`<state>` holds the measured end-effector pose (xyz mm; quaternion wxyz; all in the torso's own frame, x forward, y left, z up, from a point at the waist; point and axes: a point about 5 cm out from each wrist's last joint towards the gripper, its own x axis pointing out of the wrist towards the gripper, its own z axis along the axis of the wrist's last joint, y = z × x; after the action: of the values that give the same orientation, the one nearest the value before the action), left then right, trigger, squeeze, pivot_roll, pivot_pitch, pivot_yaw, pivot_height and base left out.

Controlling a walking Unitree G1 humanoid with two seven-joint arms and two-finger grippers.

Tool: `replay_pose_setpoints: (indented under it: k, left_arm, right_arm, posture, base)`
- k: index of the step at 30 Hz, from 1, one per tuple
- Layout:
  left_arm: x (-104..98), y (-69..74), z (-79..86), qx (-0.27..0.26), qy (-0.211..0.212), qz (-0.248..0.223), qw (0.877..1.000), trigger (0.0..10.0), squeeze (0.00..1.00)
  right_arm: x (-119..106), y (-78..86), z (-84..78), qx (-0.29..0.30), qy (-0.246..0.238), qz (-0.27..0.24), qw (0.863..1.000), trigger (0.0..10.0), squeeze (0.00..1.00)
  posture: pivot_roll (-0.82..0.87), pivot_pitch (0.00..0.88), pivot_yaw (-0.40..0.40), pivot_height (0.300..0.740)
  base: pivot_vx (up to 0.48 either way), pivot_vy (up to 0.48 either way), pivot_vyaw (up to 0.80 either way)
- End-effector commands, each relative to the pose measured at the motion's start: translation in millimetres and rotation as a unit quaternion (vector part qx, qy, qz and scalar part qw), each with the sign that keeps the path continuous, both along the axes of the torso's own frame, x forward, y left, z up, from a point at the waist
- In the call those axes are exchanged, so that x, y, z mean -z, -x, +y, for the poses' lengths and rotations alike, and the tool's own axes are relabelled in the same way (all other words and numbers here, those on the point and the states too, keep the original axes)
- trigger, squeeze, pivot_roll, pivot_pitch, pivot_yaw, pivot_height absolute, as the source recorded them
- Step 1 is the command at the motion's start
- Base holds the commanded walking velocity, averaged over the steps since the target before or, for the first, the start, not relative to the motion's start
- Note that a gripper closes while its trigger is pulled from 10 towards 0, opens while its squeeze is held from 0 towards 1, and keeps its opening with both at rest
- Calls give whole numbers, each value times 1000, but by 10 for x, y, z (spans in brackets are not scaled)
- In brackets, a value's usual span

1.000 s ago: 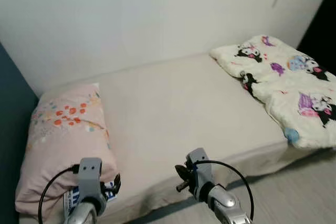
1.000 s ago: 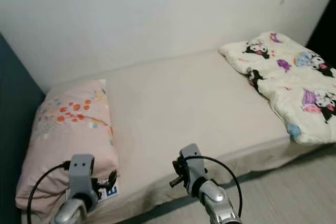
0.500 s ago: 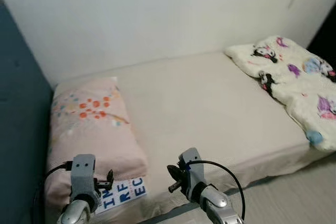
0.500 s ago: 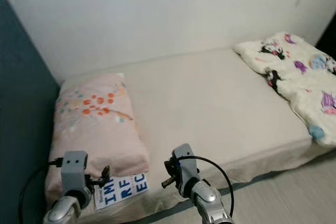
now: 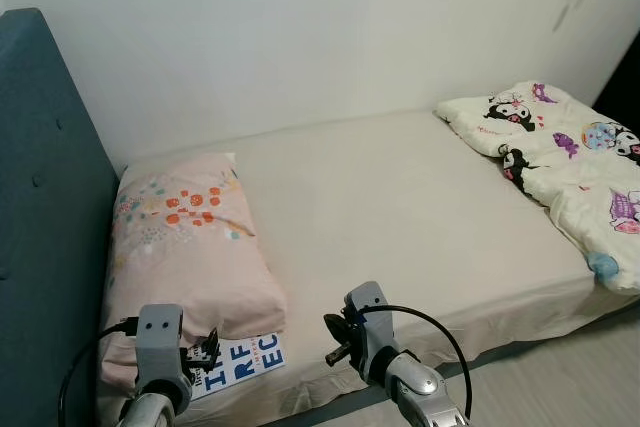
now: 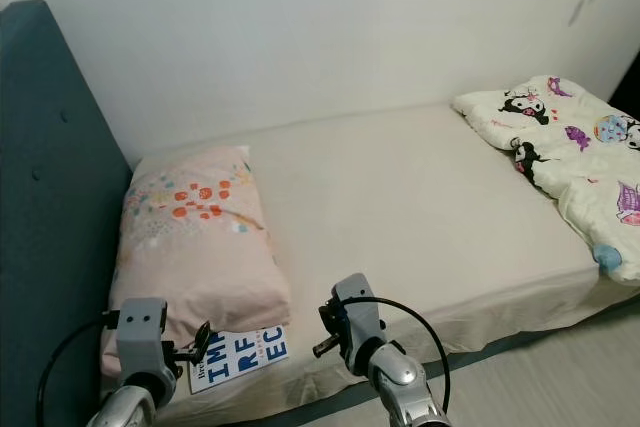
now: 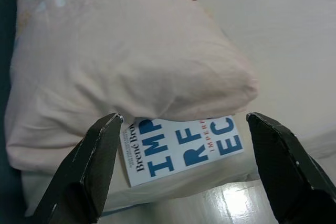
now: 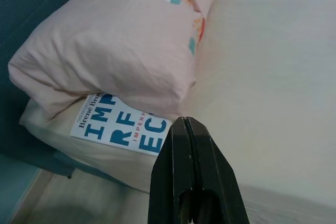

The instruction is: Clean up the room

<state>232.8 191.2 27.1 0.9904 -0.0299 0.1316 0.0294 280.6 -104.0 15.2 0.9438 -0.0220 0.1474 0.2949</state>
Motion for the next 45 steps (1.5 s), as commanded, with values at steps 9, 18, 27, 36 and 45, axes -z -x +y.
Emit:
replay_pose_setpoints:
  k: [9, 18, 27, 36, 45]
  left_arm:
    - [8, 41, -48, 14, -9, -9, 1000, 10000, 0]
    - [0, 16, -44, 1, 28, -5, 1000, 10000, 0]
    - [82, -1, -73, 14, 28, 28, 999, 10000, 0]
    - [180, -37, -14, -10, -55, 14, 998, 10000, 0]
    - [401, 66, -73, 17, -61, 32, 997, 10000, 0]
  right_arm:
    - [25, 26, -3, -1, 0, 4, 1000, 10000, 0]
    - [31, 31, -11, -3, 0, 8, 1000, 10000, 0]
    - [65, 29, -21, -3, 19, 14, 1000, 10000, 0]
    - [112, -17, -120, 62, 34, 20, 997, 10000, 0]
    - [296, 75, -217, 110, 86, 54, 989, 10000, 0]
  posture:
    - [52, 78, -31, 740]
    - [51, 73, -34, 740]
    - [51, 53, -32, 740]
    - [59, 0, -35, 740]
    - [60, 0, -47, 740]
  base:
    - [0, -243, 0]
    - [0, -145, 0]
    - [0, 0, 0]
    - [0, 0, 0]
    - [0, 0, 0]
